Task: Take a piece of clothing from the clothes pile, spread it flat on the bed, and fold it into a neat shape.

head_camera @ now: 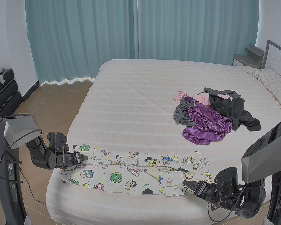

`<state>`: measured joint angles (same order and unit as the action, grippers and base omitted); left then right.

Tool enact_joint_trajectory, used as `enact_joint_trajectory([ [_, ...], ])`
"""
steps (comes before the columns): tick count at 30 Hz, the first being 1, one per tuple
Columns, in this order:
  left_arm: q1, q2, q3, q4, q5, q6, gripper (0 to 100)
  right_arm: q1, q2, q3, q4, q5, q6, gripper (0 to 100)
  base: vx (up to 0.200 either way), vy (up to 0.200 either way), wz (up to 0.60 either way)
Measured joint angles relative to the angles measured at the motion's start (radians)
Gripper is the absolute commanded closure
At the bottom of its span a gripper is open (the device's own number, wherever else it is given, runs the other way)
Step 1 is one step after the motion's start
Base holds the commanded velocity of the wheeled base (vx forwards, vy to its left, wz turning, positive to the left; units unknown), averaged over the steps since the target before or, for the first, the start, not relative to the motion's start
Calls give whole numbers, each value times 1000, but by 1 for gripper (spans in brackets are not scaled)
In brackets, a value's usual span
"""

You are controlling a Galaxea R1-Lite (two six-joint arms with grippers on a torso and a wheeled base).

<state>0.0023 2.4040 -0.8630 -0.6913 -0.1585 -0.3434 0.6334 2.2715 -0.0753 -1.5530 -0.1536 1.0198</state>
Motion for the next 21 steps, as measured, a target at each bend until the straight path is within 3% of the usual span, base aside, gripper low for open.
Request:
enact_joint_trajectory([
  [14, 32, -28, 13, 4, -3, -9, 100, -11, 1, -4, 0, 0, 0, 0, 0, 0, 0],
  [21, 91, -90, 40, 16, -16, -8, 100, -16, 1, -6, 0, 0, 0, 0, 0, 0, 0],
])
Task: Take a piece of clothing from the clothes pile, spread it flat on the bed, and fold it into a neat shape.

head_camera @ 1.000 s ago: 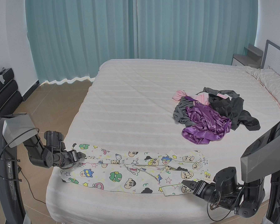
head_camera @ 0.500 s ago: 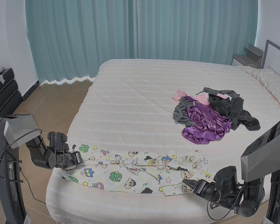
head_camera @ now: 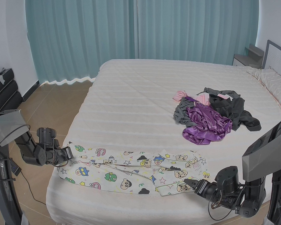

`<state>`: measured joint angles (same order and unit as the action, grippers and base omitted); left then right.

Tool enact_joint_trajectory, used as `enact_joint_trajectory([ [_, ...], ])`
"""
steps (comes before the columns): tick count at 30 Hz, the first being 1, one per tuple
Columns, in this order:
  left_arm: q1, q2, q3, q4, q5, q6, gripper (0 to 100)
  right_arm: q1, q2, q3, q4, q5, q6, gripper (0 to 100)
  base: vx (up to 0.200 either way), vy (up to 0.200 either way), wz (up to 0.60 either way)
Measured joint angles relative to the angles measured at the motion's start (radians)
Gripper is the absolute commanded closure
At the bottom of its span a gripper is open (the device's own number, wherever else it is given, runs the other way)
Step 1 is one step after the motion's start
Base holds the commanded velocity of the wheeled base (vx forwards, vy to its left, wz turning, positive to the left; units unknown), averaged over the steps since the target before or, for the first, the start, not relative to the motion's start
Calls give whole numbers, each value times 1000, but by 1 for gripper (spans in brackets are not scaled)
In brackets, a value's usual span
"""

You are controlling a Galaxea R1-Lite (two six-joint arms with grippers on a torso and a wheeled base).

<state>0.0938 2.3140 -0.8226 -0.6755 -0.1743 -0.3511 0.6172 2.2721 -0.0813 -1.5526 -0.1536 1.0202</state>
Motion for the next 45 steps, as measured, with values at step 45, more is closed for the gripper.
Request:
enact_joint_trajectory([
  [45, -15, -443, -28, 419, 110, -77, 100, -35, -1, -15, 0, 0, -7, 0, 0, 0, 0],
])
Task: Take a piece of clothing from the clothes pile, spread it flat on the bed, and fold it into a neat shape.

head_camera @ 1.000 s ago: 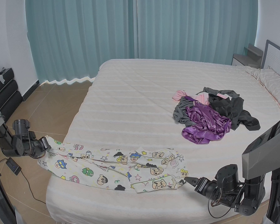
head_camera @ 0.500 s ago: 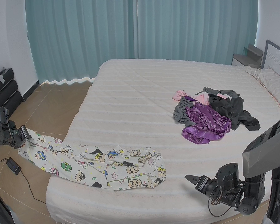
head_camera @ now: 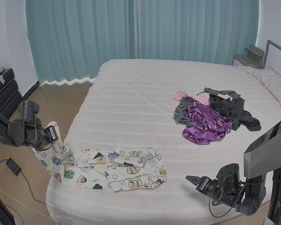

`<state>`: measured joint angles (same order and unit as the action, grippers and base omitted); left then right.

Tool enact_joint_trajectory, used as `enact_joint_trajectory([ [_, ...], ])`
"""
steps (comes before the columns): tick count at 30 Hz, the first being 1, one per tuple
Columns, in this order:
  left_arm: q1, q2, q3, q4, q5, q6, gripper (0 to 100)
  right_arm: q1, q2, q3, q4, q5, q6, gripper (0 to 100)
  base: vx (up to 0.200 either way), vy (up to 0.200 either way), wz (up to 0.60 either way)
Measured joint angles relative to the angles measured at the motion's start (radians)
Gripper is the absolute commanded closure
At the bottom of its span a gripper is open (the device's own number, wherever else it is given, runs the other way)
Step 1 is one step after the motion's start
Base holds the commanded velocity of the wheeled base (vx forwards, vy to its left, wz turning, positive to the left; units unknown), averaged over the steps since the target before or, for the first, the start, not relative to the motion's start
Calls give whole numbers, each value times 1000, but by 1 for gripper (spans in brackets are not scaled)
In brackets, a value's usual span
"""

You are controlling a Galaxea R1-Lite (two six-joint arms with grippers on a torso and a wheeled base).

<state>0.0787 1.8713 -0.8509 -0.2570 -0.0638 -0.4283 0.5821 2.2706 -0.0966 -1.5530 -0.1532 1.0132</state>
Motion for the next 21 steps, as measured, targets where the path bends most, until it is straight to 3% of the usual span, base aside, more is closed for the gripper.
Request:
enact_joint_trajectory([
  [7, -300, 19, -4, -3, 124, -131, 100, 0, 0, -1, 0, 0, -6, 0, 0, 0, 0],
  [13, -502, 101, -77, -4, 209, -265, 100, 0, 0, -2, 0, 0, -9, 0, 0, 0, 0],
  [17, -590, 166, -150, -5, 235, -347, 100, 0, 0, -3, 0, 0, -13, 0, 0, 0, 0],
  [21, -637, 204, -197, -6, 213, -404, 100, 0, 0, -4, 0, 0, -16, 0, 0, 0, 0],
])
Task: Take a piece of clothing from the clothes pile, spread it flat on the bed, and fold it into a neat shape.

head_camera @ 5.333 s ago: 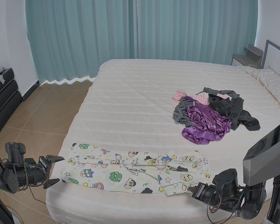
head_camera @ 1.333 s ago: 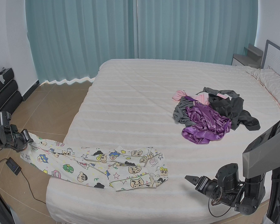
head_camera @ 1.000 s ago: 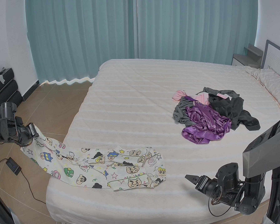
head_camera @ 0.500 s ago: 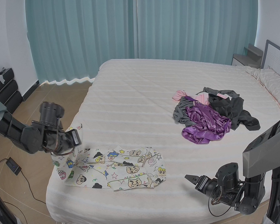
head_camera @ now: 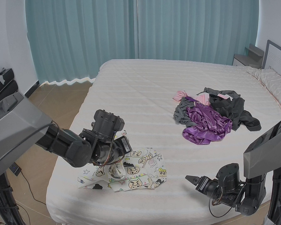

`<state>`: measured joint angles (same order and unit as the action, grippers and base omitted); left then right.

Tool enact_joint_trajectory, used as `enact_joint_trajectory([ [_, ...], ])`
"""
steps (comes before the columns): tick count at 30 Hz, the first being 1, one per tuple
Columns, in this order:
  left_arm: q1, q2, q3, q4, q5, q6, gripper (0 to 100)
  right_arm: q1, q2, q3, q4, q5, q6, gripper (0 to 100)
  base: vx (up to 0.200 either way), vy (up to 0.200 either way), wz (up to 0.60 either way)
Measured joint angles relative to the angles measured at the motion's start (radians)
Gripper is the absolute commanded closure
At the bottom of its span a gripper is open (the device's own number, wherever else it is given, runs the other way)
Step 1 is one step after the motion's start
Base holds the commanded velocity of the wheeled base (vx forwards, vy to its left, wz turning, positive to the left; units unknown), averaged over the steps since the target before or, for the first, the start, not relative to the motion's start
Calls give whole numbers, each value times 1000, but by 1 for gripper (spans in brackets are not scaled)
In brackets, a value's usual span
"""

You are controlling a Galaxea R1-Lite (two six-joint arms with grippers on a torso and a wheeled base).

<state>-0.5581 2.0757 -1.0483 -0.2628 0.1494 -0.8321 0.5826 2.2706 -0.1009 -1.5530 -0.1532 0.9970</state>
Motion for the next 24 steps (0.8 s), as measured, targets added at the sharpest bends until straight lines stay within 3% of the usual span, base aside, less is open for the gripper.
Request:
enact_joint_trajectory([
  [8, -41, 27, -29, -12, -118, -65, 100, 0, 1, -7, 0, 0, 0, 0, 0, 0, 0],
  [16, -81, 37, -21, -165, -131, -81, 100, 0, 1, -8, 0, 0, 0, 0, 0, 0, 0],
  [24, -126, 60, -21, -195, -130, -80, 100, 0, 1, -10, 0, 0, -1, 0, 0, 0, 0],
])
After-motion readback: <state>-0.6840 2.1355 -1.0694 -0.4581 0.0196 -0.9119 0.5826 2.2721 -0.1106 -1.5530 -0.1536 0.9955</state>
